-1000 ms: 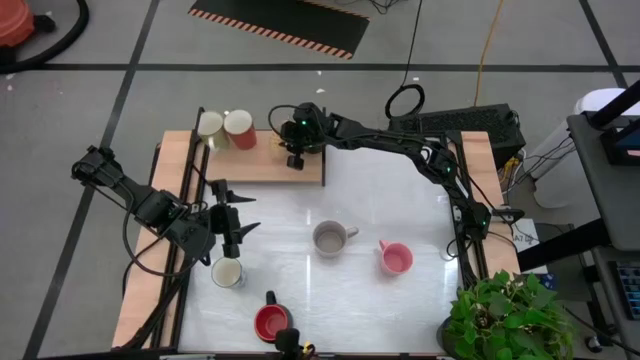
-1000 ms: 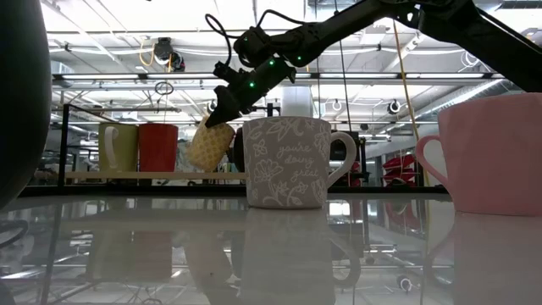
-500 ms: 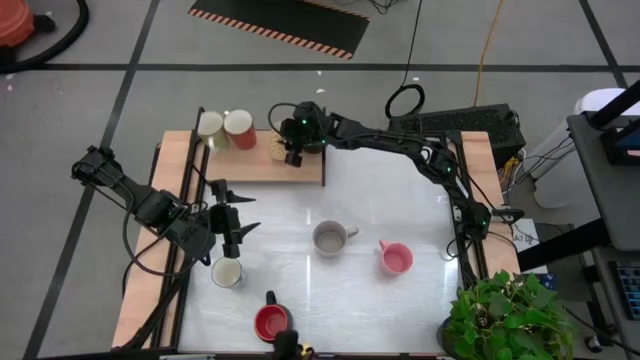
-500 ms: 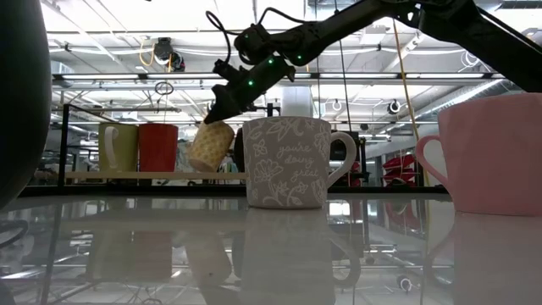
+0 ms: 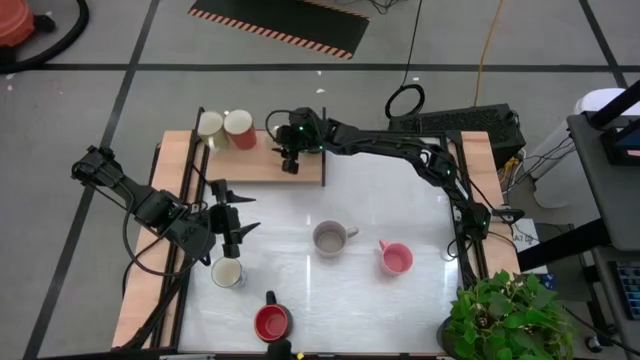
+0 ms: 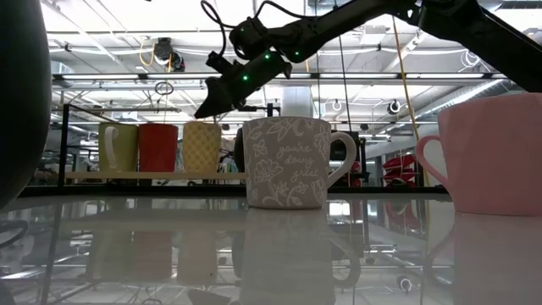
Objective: Place coffee mugs
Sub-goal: Put the yellow patterned mug on the shelf
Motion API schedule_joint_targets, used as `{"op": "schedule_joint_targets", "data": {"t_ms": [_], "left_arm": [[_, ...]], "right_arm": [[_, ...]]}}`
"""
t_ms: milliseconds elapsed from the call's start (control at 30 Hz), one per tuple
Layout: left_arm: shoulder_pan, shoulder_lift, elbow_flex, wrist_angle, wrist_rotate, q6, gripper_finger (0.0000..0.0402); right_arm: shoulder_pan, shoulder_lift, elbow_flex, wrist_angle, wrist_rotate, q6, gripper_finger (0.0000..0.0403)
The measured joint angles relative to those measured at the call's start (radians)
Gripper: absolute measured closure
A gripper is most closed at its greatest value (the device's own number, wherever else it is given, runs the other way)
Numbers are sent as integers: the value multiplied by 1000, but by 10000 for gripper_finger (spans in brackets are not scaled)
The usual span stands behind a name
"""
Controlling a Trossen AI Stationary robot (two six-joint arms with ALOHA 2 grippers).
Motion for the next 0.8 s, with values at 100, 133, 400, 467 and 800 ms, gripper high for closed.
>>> {"op": "schedule_joint_targets", "data": {"t_ms": [100, 133, 400, 467, 800], "left_arm": [[0, 0, 0, 0, 0, -1, 119], [0, 0, 0, 0, 0, -1, 119], [0, 0, 0, -44, 4, -33, 119], [0, 0, 0, -70, 4, -54, 119], [0, 0, 0, -79, 3, -75, 119]], "right_arm": [[10, 0, 0, 7, 3, -1, 279], [14, 0, 0, 9, 3, -1, 279], [73, -11, -1, 2, 6, -49, 279], [93, -11, -1, -4, 7, -76, 279], [138, -9, -109, 45, 2, -146, 288]]}}
